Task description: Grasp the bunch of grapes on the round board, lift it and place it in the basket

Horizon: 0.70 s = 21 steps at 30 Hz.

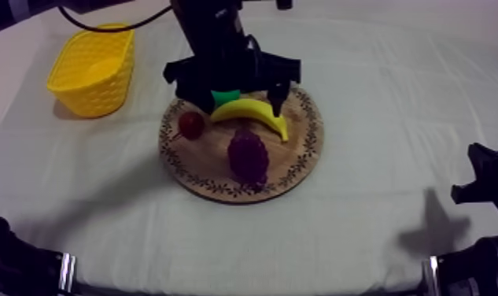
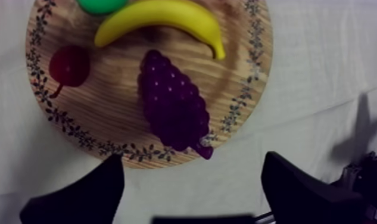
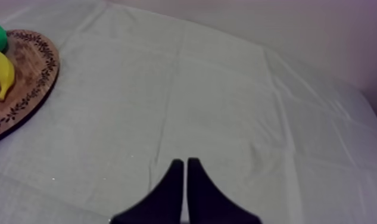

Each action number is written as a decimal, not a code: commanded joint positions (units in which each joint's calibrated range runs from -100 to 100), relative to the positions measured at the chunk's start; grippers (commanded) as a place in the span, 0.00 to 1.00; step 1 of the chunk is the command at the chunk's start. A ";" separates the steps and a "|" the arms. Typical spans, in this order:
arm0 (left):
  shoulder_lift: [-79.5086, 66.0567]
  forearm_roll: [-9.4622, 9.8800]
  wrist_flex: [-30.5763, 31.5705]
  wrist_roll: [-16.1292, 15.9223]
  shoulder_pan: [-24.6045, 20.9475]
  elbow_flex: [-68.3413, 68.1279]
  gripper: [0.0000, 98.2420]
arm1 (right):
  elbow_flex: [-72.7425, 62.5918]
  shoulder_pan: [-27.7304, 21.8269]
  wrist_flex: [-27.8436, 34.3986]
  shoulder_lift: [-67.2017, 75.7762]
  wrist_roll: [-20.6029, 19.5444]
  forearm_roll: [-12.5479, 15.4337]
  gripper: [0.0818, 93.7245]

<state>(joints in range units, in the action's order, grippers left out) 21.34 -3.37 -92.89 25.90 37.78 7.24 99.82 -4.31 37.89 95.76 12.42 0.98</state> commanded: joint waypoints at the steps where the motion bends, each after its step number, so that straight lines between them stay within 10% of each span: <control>1: 0.75 -0.15 0.13 0.12 -0.03 -0.60 0.86 | -0.04 0.02 0.02 0.00 0.01 -0.03 0.00; 21: 13.02 -2.77 4.93 -0.45 -0.27 -1.80 0.93 | -0.04 0.02 0.02 0.00 0.01 -0.03 0.00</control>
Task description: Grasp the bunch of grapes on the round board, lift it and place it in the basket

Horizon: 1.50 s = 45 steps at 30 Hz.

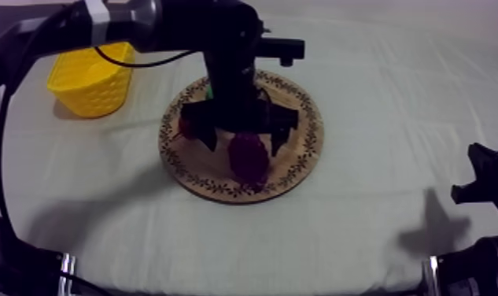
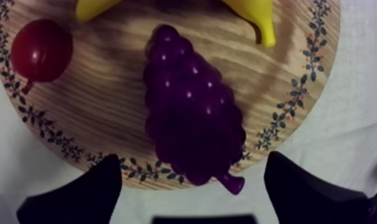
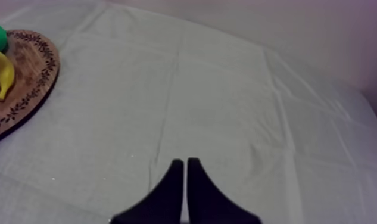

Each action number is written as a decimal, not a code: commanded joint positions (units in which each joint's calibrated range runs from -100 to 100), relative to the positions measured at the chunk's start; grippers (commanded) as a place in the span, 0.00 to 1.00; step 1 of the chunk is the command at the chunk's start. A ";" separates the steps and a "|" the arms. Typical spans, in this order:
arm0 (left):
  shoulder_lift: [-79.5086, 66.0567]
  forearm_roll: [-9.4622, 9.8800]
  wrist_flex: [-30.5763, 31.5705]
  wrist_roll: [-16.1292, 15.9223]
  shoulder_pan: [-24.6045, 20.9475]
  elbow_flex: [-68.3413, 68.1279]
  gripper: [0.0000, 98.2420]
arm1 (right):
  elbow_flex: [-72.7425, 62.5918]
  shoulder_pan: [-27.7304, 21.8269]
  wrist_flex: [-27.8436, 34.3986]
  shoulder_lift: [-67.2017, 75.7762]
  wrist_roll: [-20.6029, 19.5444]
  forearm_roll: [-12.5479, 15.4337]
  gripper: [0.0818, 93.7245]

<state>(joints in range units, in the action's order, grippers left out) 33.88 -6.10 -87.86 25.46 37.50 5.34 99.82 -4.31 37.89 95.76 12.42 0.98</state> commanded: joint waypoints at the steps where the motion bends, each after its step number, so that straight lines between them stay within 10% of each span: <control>1: 0.94 -0.12 -0.05 -0.02 0.02 0.27 0.93 | -0.04 0.02 0.02 0.00 0.01 -0.03 0.00; 17: 7.29 -1.26 0.23 0.17 -0.31 2.36 0.90 | -0.04 0.02 0.02 0.00 0.01 -0.03 0.00; 31: 8.82 -1.17 0.24 -0.35 -0.62 3.57 0.56 | -0.04 0.02 0.02 0.00 0.01 -0.03 0.00; 45: -0.02 -1.08 0.91 -3.67 -0.97 2.21 0.57 | -0.04 0.02 0.02 0.00 0.01 -0.03 0.00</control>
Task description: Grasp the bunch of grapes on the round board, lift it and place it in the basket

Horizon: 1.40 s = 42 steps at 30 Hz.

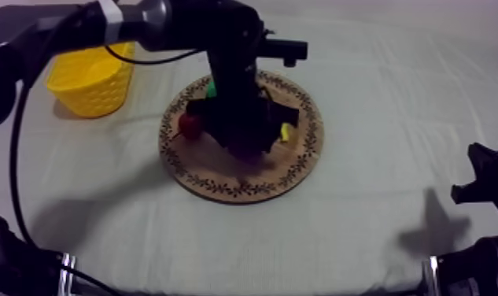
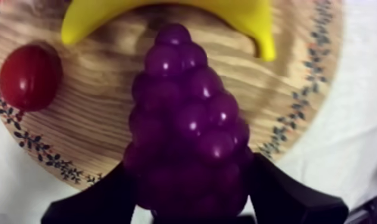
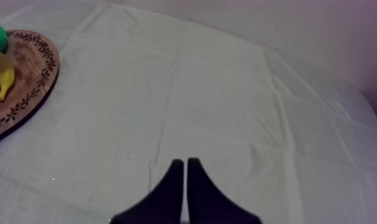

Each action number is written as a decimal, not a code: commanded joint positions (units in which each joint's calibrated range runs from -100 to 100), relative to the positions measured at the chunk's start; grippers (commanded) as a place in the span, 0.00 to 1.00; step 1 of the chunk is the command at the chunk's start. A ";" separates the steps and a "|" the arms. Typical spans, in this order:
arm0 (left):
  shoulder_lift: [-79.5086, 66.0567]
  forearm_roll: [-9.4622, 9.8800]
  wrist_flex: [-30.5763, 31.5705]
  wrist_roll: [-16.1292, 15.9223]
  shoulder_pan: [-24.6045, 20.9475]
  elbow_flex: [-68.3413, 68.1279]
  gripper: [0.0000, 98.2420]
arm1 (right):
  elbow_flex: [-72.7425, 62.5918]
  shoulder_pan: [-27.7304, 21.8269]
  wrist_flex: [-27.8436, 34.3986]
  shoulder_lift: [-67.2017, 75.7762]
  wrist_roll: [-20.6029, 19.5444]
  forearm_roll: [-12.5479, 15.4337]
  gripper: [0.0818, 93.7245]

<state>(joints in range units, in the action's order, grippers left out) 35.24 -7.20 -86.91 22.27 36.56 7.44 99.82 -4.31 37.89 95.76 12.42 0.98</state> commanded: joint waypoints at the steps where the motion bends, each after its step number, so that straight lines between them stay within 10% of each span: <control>1: -2.40 0.05 -0.17 -0.82 -0.03 0.19 0.57 | -0.04 0.02 0.02 0.00 0.01 -0.03 0.00; 22: -16.90 1.59 -4.95 -4.13 -2.88 -1.38 0.59 | -0.04 0.02 0.02 0.00 0.01 -0.03 0.00; 42: -16.69 4.13 -6.09 -11.97 -20.13 -0.55 0.59 | -0.04 0.02 0.02 0.00 0.01 -0.03 0.00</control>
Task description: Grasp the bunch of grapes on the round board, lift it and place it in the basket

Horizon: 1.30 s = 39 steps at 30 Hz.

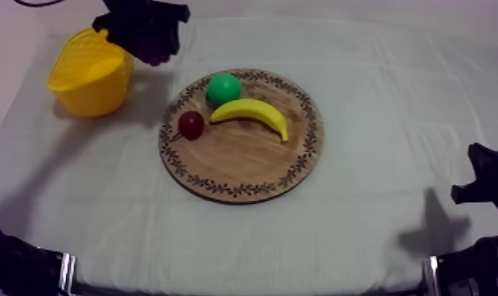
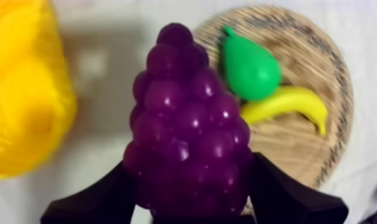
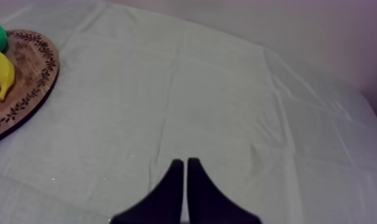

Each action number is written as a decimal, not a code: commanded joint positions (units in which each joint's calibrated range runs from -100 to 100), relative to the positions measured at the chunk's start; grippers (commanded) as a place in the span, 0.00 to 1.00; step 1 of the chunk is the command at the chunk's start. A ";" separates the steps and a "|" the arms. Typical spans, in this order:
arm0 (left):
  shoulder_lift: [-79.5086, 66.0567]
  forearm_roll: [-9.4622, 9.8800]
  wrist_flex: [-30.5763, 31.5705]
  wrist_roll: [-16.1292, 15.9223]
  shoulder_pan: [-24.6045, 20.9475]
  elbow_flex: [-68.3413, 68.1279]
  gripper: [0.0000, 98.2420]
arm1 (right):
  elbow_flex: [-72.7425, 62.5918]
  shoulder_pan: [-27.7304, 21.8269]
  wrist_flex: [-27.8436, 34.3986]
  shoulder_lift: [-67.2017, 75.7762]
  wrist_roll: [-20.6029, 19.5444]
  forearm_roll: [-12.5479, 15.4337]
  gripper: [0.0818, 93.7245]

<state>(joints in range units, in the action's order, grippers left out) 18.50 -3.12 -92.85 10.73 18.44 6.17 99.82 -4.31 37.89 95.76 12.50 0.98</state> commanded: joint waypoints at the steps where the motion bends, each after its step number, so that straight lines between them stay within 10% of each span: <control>1: 0.27 0.22 -0.43 -0.74 -2.82 1.46 0.59 | -0.04 0.02 0.02 0.00 -0.07 -0.03 0.00; 39: 11.52 2.64 -4.64 -4.55 -16.18 19.84 0.60 | -0.04 0.02 0.02 0.00 -0.07 -0.03 0.00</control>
<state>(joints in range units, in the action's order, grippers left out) 29.90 -0.51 -97.47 6.17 2.25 25.95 99.82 -4.31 37.89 95.76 12.43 0.98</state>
